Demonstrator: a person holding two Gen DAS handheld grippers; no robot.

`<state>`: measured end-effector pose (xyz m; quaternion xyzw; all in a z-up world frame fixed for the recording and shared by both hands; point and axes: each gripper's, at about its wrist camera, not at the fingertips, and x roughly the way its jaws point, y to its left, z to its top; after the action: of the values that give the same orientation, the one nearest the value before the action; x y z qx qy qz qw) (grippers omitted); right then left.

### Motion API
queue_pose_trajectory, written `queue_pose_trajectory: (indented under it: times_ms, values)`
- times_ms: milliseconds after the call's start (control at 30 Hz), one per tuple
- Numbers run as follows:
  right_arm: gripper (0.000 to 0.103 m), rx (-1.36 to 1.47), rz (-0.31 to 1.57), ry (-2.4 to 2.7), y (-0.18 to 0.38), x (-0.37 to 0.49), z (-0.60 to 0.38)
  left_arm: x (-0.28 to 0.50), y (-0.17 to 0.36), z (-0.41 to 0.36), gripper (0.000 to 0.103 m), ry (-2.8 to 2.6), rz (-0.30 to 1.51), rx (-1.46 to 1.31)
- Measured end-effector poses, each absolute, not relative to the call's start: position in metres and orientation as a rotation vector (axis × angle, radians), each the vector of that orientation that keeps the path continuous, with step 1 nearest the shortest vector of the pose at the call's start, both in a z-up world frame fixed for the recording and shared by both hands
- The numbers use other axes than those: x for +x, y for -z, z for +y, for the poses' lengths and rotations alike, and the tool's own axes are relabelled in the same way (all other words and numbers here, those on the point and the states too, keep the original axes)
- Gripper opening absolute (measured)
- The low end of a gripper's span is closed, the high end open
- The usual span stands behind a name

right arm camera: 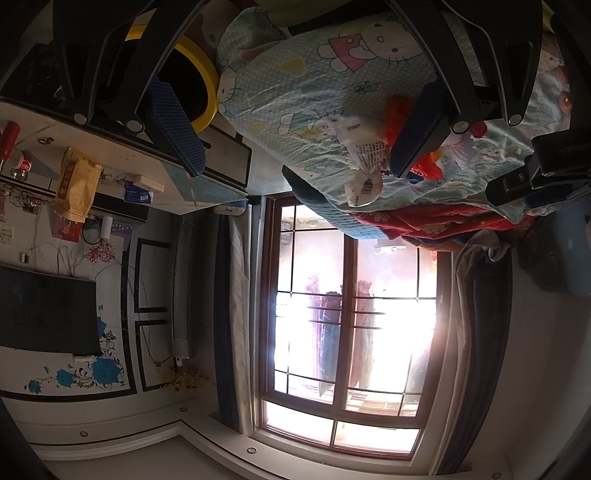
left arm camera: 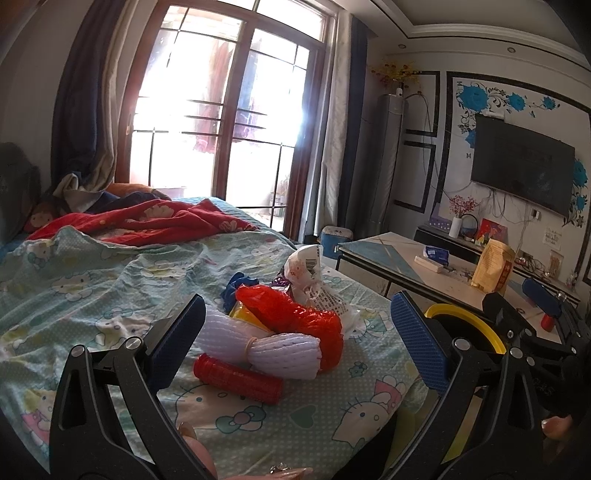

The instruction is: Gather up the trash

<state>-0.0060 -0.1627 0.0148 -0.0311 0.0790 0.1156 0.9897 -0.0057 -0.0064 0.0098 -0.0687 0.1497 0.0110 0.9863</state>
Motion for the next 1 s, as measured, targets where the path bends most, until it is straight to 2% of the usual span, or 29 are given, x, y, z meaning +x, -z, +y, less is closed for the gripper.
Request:
queue_pose_trajectory:
  times_ms: [1000]
  values:
    - [0.097, -0.109, 0.307, -0.537, -0.026, 0.023, -0.082, 0.008, 0.001, 0.097, 0.092, -0.208, 0.361, -0.316]
